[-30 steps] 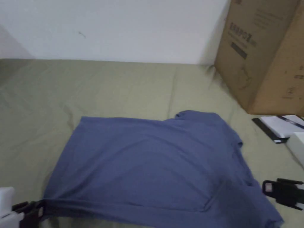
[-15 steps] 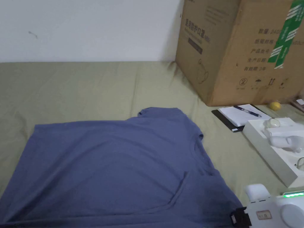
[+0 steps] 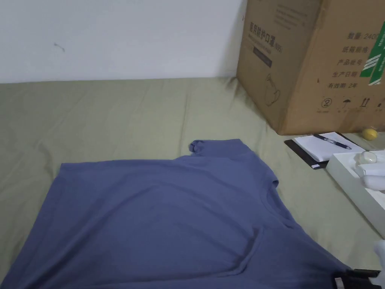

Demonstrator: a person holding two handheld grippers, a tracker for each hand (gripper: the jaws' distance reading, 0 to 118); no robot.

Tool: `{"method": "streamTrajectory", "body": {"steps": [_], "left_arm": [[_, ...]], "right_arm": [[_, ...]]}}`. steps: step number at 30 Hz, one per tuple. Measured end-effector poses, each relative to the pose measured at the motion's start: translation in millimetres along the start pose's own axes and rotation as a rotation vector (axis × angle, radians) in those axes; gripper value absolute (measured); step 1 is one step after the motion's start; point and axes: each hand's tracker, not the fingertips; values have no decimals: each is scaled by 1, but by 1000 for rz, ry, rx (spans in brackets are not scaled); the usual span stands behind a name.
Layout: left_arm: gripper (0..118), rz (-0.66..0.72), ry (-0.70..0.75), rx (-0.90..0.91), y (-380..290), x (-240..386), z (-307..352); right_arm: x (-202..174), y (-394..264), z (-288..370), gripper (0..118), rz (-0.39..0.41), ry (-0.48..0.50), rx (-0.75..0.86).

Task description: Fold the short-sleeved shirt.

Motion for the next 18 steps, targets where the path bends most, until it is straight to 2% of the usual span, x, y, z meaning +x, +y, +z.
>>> {"method": "streamTrajectory", "body": {"steps": [4,8,13,18], "left_arm": [[3,3,-2,4,24,1,-3],[3,-10,9,-25,67,0,-44],[3,-10,60,-100,110,1,-133],[3,112,76,-161,128,-5,-205]], "right_arm": [[-8,20,12,5,-32,19,54],[-7,79,-12,5,-54,26,50],[2,161,-84,5,-149,37,13],[-3,207,-173,5,-147,-72,-112]]}}
